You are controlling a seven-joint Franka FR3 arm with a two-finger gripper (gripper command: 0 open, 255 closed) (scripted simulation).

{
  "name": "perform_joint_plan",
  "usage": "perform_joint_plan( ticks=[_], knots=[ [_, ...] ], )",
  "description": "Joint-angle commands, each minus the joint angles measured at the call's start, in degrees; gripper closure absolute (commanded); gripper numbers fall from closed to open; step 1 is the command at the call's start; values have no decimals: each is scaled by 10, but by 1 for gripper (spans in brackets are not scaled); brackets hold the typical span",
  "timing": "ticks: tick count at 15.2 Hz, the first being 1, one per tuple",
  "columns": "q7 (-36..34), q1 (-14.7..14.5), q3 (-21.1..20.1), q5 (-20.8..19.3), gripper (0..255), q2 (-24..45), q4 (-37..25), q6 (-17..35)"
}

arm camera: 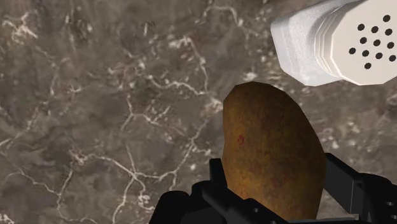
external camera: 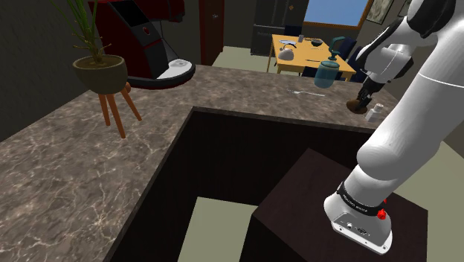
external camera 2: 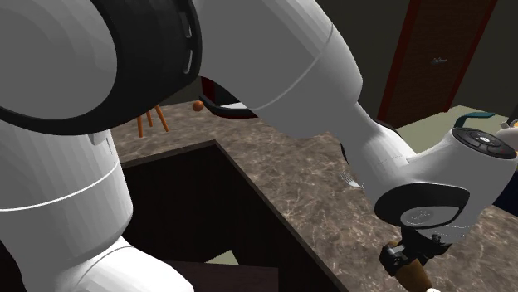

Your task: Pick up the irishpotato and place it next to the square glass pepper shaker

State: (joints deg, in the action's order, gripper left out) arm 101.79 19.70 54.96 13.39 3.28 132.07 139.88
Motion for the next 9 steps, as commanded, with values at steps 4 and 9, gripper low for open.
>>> perform_joint_plan(
  ticks=[4, 9],
  knots=[
    [0, 0, 0, 0, 0, 0, 0, 0],
    [0, 0, 0, 0, 0, 0, 0, 0]
  ],
)
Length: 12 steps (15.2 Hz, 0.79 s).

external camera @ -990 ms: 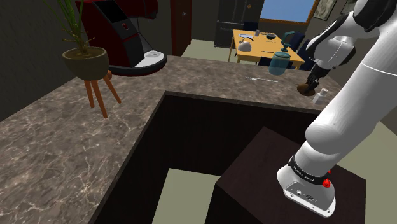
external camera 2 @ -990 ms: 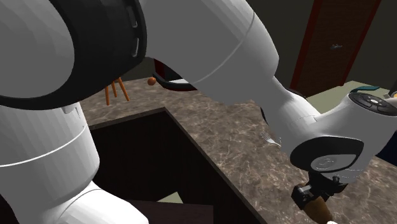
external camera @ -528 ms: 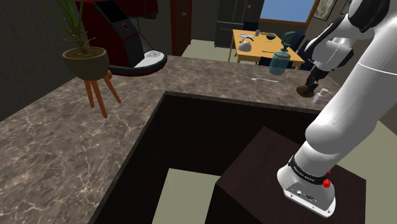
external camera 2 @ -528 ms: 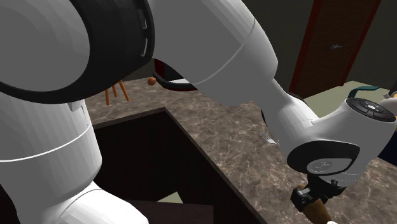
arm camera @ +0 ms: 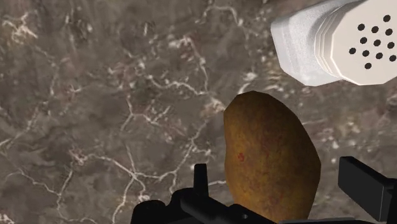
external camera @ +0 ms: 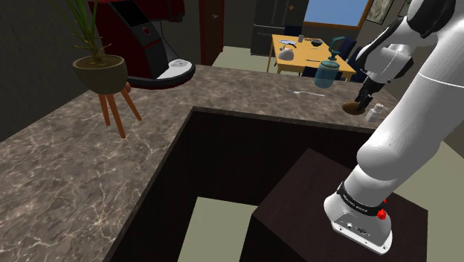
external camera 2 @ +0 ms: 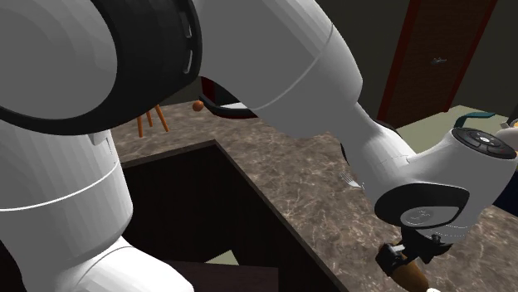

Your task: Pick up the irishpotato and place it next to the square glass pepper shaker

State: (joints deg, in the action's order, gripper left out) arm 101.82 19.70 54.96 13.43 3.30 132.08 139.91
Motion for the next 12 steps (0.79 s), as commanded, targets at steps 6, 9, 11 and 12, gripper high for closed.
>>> perform_joint_plan(
  ticks=[6, 9, 11, 12],
  knots=[
    [-84, 1, -1, -118, 0, -92, -16, -61],
    [-84, 2, -1, -118, 0, -92, -16, -61],
    [-84, 2, -1, -118, 0, -92, -16, -61],
    [-84, 2, -1, -118, 0, -92, -16, -61]
  ],
)
